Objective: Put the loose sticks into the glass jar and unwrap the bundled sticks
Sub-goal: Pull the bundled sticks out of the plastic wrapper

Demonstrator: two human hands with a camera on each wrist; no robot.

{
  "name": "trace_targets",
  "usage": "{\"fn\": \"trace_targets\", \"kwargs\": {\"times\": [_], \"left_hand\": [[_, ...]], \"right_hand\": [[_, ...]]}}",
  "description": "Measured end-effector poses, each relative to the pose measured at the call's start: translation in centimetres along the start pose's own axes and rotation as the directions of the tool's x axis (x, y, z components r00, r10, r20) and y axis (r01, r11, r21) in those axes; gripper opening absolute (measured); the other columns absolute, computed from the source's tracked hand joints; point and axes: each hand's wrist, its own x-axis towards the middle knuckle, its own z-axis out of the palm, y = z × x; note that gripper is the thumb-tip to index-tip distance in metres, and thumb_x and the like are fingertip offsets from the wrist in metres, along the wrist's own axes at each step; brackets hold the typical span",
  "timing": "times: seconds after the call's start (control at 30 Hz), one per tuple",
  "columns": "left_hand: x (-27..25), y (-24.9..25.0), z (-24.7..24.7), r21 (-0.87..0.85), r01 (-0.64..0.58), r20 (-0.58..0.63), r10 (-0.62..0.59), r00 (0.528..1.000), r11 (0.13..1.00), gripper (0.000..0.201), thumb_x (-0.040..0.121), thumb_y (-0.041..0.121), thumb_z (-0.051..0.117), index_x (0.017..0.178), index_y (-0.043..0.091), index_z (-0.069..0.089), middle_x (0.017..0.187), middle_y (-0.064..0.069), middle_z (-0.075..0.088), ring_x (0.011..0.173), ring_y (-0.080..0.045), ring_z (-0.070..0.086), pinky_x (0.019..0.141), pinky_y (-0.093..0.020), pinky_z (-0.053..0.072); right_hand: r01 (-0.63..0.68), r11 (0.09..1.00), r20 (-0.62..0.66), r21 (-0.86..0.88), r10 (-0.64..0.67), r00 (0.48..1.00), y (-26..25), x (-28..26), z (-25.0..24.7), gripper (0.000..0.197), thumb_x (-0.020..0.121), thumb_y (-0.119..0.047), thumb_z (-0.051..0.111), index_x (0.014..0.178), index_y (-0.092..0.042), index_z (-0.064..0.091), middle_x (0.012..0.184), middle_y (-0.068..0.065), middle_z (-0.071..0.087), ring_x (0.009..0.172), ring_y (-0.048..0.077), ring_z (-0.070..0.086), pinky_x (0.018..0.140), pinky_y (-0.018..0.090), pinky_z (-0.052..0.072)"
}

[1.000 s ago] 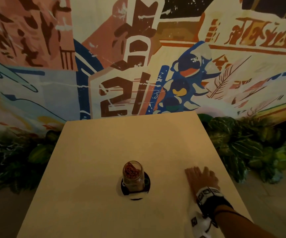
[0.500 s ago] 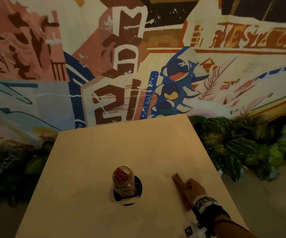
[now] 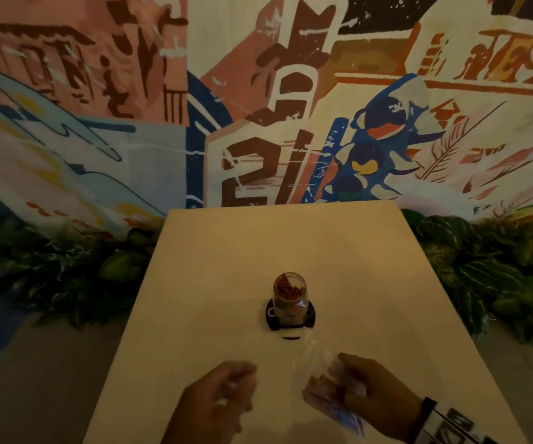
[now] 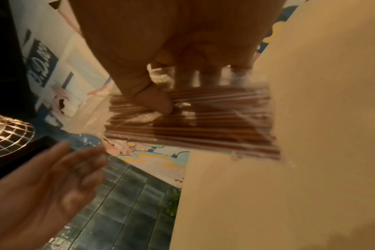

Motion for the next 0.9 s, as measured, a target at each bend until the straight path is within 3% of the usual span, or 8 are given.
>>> {"fn": "trace_targets", "kwargs": {"times": [0.07, 0.23, 0.3, 0.37, 0.47, 0.67, 0.77, 0.9], "left_hand": [[1.0, 0.8, 1.2, 0.004, -0.024, 0.117, 0.023, 0.993, 1.000, 0.004, 0.080, 0.019, 0.071, 0.078, 0.023, 0.072, 0.069, -0.007, 0.067, 0.050, -0.011, 0.060, 0.048, -0.027, 0.048], [1.8, -0.3, 1.4, -0.020, -0.039, 0.240, 0.042, 0.970, 0.999, 0.015, 0.083, 0.009, 0.067, 0.071, 0.018, 0.069, 0.056, 0.001, 0.065, 0.053, -0.023, 0.059, 0.051, -0.029, 0.051], [1.6, -0.5, 1.5, -0.011, -0.028, 0.209, 0.030, 0.977, 1.000, 0.018, 0.083, 0.006, 0.066, 0.068, 0.016, 0.067, 0.055, 0.001, 0.064, 0.052, -0.024, 0.060, 0.051, -0.030, 0.053], [1.6, -0.8, 1.4, -0.020, -0.011, 0.176, 0.014, 0.984, 1.000, 0.016, 0.081, 0.006, 0.068, 0.067, 0.015, 0.065, 0.055, 0.001, 0.063, 0.050, -0.023, 0.062, 0.052, -0.031, 0.055], [1.5, -1.4, 1.6, 0.026, -0.050, 0.135, 0.046, 0.990, 0.998, 0.014, 0.079, 0.011, 0.071, 0.068, 0.015, 0.063, 0.055, 0.001, 0.064, 0.052, -0.020, 0.064, 0.058, -0.034, 0.059], [1.3, -3.1, 2.2, 0.162, -0.089, 0.019, 0.087, 0.996, 0.983, 0.020, 0.079, 0.013, 0.069, 0.064, 0.022, 0.059, 0.054, 0.000, 0.068, 0.056, -0.019, 0.068, 0.063, -0.039, 0.061], [1.2, -4.0, 1.9, 0.238, -0.104, -0.068, 0.124, 0.990, 0.966, 0.023, 0.078, 0.016, 0.069, 0.061, 0.025, 0.055, 0.060, -0.004, 0.069, 0.056, -0.018, 0.067, 0.064, -0.036, 0.059], [1.0, -4.3, 1.4, 0.109, 0.021, -0.093, -0.011, 0.996, 0.994, 0.014, 0.083, 0.018, 0.064, 0.072, 0.018, 0.055, 0.056, 0.001, 0.062, 0.053, -0.017, 0.066, 0.055, -0.037, 0.057]], "right_hand": [[0.068, 0.998, 0.003, -0.019, -0.067, 0.998, -1.8, -0.4, 1.0, 0.020, 0.077, -0.010, 0.062, 0.093, 0.000, 0.059, 0.093, 0.021, 0.063, 0.076, 0.006, 0.054, 0.069, 0.020, 0.041], [0.074, 0.996, -0.011, -0.054, -0.075, 0.997, -3.5, -0.9, 1.9, 0.024, 0.077, -0.017, 0.062, 0.095, -0.001, 0.059, 0.090, 0.017, 0.062, 0.080, 0.006, 0.051, 0.078, 0.033, 0.046], [0.049, 0.995, -0.007, -0.085, -0.049, 0.999, -3.9, -1.4, 2.0, 0.032, 0.076, -0.019, 0.063, 0.107, -0.017, 0.056, 0.102, -0.002, 0.059, 0.093, 0.003, 0.049, 0.085, 0.018, 0.042], [0.069, 0.994, -0.108, -0.087, -0.078, 0.991, -4.5, -1.9, 2.2, 0.046, 0.068, -0.050, 0.065, 0.108, -0.040, 0.045, 0.115, -0.019, 0.048, 0.105, -0.002, 0.047, 0.088, 0.015, 0.035], [0.054, 0.998, -0.318, -0.039, -0.064, 0.946, -6.1, -2.2, 3.2, 0.068, 0.048, -0.089, 0.047, 0.091, -0.036, 0.050, 0.093, -0.010, 0.059, 0.084, 0.002, 0.054, 0.070, 0.018, 0.043], [-0.067, 0.994, -0.217, -0.090, 0.046, 0.975, -7.8, 0.1, 6.2, 0.018, 0.081, -0.041, 0.063, 0.072, -0.032, 0.050, 0.076, -0.007, 0.061, 0.066, 0.008, 0.056, 0.065, 0.020, 0.049], [-0.125, 0.988, -0.206, -0.093, 0.103, 0.973, -7.9, 0.5, 6.1, 0.020, 0.081, -0.016, 0.058, 0.066, -0.027, 0.051, 0.073, -0.002, 0.063, 0.063, 0.014, 0.061, 0.068, 0.028, 0.054], [-0.068, 0.978, -0.209, -0.195, 0.026, 0.978, -8.6, 0.3, 5.9, 0.024, 0.082, -0.015, 0.053, 0.065, -0.031, 0.048, 0.069, -0.007, 0.060, 0.070, 0.019, 0.066, 0.065, 0.024, 0.050]]}}
